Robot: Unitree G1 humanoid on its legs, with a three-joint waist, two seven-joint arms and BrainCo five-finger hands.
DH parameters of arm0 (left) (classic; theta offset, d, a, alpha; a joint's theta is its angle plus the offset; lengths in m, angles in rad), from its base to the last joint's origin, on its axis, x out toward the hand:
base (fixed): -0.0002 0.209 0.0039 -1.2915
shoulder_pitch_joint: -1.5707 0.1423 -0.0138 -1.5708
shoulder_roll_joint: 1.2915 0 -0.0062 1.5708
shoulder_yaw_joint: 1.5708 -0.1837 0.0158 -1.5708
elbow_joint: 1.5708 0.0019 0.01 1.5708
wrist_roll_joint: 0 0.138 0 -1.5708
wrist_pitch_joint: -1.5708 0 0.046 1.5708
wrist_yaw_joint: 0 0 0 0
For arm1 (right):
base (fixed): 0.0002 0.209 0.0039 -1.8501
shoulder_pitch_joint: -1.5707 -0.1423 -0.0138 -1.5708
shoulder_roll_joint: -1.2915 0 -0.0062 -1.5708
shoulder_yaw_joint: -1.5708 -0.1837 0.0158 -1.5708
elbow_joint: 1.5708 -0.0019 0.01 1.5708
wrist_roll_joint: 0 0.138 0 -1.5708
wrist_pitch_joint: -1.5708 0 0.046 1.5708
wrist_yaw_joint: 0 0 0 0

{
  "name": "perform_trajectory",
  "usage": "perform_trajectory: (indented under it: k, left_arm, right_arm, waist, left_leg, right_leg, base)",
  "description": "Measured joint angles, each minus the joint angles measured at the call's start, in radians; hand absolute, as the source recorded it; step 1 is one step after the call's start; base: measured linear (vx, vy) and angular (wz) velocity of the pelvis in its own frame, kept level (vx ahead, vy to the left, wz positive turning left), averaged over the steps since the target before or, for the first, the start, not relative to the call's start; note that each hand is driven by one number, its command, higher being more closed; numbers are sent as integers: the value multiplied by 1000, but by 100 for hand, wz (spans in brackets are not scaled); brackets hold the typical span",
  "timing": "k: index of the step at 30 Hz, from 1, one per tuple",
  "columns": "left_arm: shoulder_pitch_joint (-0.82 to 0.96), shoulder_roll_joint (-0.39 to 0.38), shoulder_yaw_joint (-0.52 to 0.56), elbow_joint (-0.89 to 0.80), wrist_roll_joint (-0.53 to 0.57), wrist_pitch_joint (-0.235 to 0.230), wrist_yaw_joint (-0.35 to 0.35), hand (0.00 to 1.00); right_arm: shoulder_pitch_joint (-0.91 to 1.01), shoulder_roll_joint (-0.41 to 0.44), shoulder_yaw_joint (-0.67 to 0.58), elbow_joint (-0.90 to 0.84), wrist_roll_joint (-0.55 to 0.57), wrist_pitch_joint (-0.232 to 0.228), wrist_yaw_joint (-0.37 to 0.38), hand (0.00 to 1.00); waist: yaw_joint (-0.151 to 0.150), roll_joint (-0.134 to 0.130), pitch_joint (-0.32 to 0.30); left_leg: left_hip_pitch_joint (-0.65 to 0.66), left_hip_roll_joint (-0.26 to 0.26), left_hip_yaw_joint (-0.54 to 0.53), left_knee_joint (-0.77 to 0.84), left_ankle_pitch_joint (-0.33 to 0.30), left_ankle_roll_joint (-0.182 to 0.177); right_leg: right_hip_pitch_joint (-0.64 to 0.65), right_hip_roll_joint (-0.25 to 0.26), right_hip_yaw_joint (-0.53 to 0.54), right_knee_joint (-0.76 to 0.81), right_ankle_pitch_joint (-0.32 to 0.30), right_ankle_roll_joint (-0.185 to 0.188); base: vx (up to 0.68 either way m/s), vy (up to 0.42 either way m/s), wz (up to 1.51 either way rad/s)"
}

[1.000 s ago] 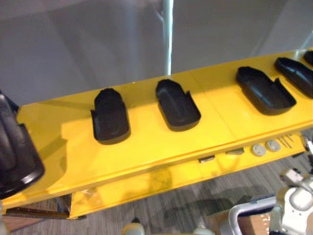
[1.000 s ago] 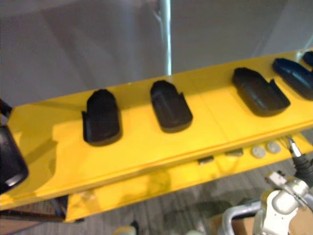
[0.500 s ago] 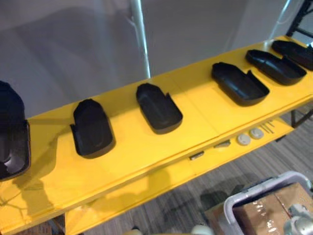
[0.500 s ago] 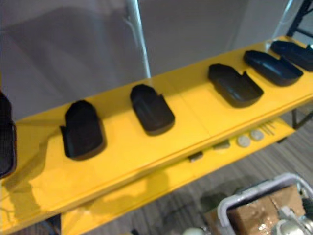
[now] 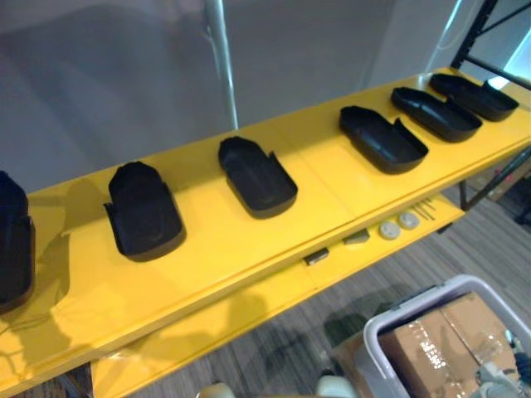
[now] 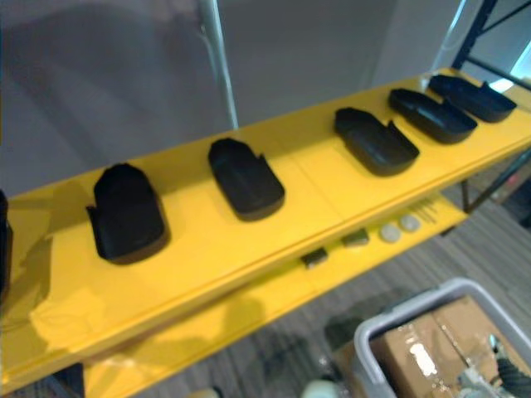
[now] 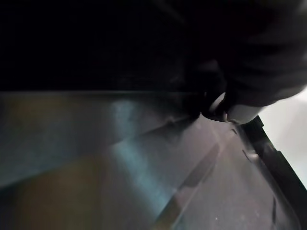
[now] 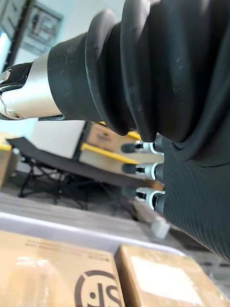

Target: Walk over and take plastic housings, then place them on the shelf

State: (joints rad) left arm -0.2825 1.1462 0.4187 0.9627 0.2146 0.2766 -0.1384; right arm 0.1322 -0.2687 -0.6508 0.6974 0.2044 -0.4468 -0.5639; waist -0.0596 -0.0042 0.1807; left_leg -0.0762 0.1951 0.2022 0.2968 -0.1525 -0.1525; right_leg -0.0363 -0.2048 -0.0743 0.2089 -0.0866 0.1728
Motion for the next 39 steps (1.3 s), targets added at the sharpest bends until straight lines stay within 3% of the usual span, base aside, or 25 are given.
perform_trajectory:
  k: [9,18,19,24,29,33,36,39]
  left_arm:
    - [-12,-4,3,1,-1,25,32,100]
    - [-52,-90,-3,-41,-21,49,110,100]
    - [-65,-103,-6,-43,-24,54,127,0]
    - [-111,-108,-10,-85,-60,60,212,0]
    - [-140,-123,-10,-105,-62,64,301,0]
    - [-186,-133,-11,-132,-92,73,430,0]
    - [-231,-127,-5,-174,-100,75,599,0]
    - [-253,-89,1,-180,-112,73,722,0]
  right_arm:
    - [-67,-43,-41,38,19,33,23,0]
    - [-66,-107,-57,0,36,53,53,0]
    - [-63,-120,-66,-19,52,54,63,0]
    - [-46,-170,-87,-66,70,54,97,0]
    - [-43,-184,-87,-95,79,54,125,0]
    - [-35,-189,-87,-95,88,51,137,0]
    - [-26,-187,-84,-85,96,42,152,0]
    - [-28,-165,-81,-48,95,20,152,0]
  waist:
    - [18,9,76]
    - [20,9,189]
    - [20,10,209]
    - [21,14,271]
    - [20,23,278]
    - [20,24,278]
    - [21,24,278]
    - [20,24,277]
  left_leg:
    - [-94,24,-4,133,-56,15]
    - [-207,44,-2,280,-117,35]
    - [-223,46,-1,298,-124,39]
    - [-265,53,3,347,-137,46]
    - [-293,57,4,378,-152,42]
    - [-292,57,4,378,-154,42]
    - [-288,58,2,377,-153,43]
    - [-252,58,3,364,-153,42]
  right_leg:
    - [-50,7,18,36,3,5]
    - [-156,9,54,137,-16,20]
    - [-171,8,61,149,-19,21]
    - [-224,8,81,184,-17,36]
    - [-260,12,98,218,-29,42]
    - [-261,12,99,219,-30,42]
    - [-256,11,97,220,-33,43]
    - [-219,12,90,206,-34,41]
  base:
    - [-36,26,-2]
    - [-71,40,-6]
    - [-84,65,-8]
    - [-46,48,-5]
    - [-6,17,-6]
    - [-1,3,-1]
    - [0,0,0]
    - [12,-1,0]
